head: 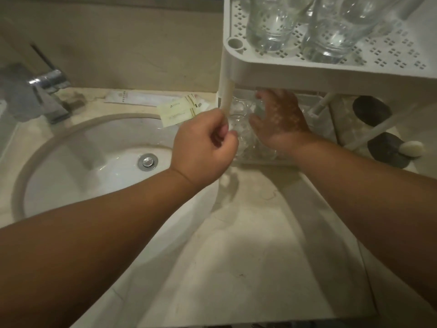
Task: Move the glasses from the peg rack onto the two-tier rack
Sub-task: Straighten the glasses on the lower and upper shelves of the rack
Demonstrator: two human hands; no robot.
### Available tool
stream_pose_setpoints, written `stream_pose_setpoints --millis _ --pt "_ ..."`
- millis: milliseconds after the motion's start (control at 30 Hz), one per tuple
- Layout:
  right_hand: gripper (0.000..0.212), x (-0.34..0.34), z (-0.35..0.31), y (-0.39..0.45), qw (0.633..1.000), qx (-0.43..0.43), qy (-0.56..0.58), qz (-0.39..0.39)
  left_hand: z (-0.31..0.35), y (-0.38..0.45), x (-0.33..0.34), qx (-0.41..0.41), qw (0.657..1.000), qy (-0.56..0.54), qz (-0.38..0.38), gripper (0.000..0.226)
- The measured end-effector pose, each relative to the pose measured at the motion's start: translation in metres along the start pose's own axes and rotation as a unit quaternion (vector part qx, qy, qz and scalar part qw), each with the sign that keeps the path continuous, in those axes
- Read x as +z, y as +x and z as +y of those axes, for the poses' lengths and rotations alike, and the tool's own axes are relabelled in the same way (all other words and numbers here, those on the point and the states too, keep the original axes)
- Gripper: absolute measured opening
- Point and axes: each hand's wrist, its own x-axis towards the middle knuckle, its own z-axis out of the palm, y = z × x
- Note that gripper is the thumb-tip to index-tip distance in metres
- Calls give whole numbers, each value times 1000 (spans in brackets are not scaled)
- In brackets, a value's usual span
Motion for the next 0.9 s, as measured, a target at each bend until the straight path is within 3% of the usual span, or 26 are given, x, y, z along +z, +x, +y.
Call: stream_pose_setpoints --millis 133,300,433,567,800,900 --pt "46 1 -8 14 1000 -21 8 -18 -18 12 -11 -85 996 -18 3 5" --pt "49 3 -13 36 999 -36 2 -34 -39 51 -11 -195 980 -43 -26 24" --pt "47 8 -8 51 996 -32 -58 -63 -58 78 -5 -191 976 4 -107 33" --pt "51 12 -8 63 997 -20 -66 -42 -65 93 5 -156 973 23 -166 35" --pt "47 17 -4 73 996 -70 -16 -61 -65 98 15 -136 969 -14 -204 36" --pt "58 19 0 76 996 -57 -3 -63 -61 100 14 -171 962 -51 -208 35"
